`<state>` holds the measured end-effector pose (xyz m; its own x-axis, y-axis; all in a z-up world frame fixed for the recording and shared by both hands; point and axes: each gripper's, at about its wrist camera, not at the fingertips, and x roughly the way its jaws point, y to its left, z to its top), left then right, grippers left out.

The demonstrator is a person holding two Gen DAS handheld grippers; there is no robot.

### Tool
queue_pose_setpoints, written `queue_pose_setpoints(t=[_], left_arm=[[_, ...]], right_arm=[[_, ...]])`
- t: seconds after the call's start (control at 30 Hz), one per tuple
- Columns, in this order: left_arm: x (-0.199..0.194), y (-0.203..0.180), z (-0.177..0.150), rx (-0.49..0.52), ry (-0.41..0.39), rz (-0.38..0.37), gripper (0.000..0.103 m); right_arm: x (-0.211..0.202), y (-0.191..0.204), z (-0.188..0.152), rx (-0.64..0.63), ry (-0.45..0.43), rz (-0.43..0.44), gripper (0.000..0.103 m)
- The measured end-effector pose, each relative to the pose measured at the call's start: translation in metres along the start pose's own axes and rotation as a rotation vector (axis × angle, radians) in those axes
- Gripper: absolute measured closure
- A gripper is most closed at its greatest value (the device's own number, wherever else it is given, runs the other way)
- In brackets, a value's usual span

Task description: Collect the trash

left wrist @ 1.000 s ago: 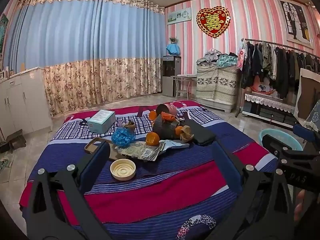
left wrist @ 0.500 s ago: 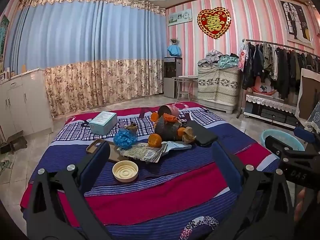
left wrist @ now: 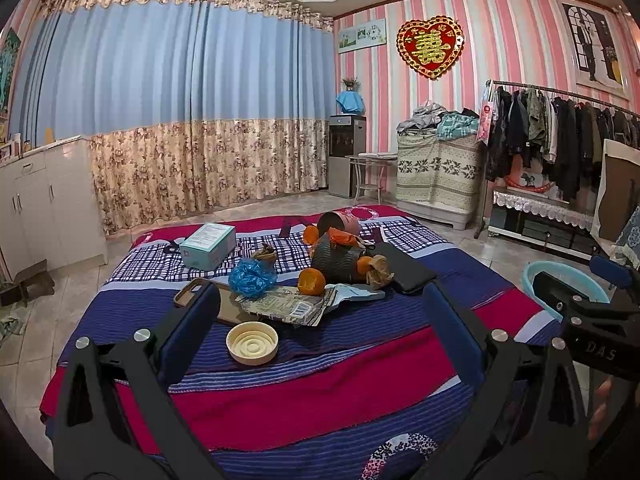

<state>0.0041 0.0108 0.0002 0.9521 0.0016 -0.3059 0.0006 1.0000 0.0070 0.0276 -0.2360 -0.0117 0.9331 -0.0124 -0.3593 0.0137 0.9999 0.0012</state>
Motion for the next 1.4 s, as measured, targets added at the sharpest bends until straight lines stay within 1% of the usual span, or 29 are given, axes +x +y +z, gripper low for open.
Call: queue_pose_setpoints(t=[1.4], left_arm=[[-0.0029, 0.0013, 0.0012, -0.002, -0.004, 0.0, 0.005]], right_arm=[[0.0024, 0.0042, -0.0042, -0.001, 0.001, 0.006, 0.004]])
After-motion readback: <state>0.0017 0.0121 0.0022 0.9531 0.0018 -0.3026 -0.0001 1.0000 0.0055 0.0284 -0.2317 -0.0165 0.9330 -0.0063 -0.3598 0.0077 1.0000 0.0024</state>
